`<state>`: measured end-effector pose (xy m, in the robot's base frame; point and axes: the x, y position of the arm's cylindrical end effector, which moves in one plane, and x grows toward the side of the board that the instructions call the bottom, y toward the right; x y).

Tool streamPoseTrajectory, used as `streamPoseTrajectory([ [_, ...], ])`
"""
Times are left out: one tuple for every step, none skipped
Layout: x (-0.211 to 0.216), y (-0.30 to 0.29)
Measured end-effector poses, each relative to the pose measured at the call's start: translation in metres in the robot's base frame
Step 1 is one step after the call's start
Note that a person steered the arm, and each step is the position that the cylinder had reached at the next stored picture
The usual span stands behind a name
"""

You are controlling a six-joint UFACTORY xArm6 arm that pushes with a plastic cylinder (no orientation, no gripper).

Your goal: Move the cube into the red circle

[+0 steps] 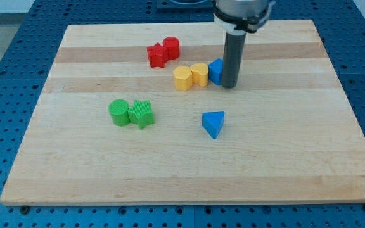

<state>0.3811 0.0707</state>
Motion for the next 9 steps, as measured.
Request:
streamPoseTrajectory([
  [-0.027,-0.018],
  [-0.049,-0.026],
  [-0.068,-0.029],
  [-0.088,-0.029],
  [-0.096,-0.035],
  [-0.096,-0.062],
  [-0.095,-0.068],
  [-0.087,-0.051],
  [-0.061,-0.009],
])
